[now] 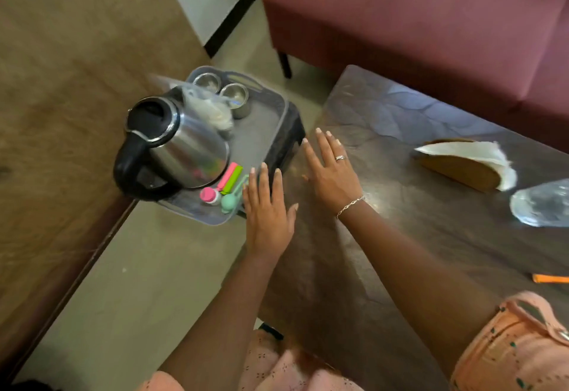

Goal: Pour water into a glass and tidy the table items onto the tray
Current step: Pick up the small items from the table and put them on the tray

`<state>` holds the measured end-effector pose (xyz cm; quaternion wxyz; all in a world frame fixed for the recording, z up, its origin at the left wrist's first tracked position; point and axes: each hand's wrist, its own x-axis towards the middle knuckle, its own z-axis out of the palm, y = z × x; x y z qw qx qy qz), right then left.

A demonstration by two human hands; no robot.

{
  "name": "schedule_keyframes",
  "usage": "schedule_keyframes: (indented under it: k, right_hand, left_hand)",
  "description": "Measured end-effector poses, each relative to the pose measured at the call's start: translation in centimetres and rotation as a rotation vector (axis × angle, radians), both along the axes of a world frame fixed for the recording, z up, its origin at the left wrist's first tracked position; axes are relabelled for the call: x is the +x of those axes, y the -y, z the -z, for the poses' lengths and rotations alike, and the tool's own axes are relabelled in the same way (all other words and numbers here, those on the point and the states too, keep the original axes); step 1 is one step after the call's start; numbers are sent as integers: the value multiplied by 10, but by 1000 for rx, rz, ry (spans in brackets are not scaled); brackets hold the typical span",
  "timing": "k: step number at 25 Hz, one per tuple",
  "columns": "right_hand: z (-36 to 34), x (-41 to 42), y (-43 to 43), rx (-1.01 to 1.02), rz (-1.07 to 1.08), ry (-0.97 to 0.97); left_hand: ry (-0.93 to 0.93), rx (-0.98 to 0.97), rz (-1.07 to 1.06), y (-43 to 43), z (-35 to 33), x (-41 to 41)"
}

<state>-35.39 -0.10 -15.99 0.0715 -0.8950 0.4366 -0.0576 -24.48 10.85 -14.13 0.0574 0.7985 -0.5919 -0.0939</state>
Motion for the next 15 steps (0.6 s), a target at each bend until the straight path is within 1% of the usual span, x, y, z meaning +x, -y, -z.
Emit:
schedule_keyframes:
  k: [3, 5, 11, 15]
  right_hand:
    - [-9, -82, -18, 9, 123, -32]
    - [-10, -132, -31, 31, 190, -39]
    - [-17, -300, -75, 93, 426, -104]
    - [-30, -385, -94, 145, 562, -140]
  left_hand:
    - [26, 73, 130, 7, -6, -69]
    - [-3, 119, 187, 8, -8, -111]
    - [10, 152, 452, 7, -20, -255]
    - [-65, 183, 564, 7, -23, -331]
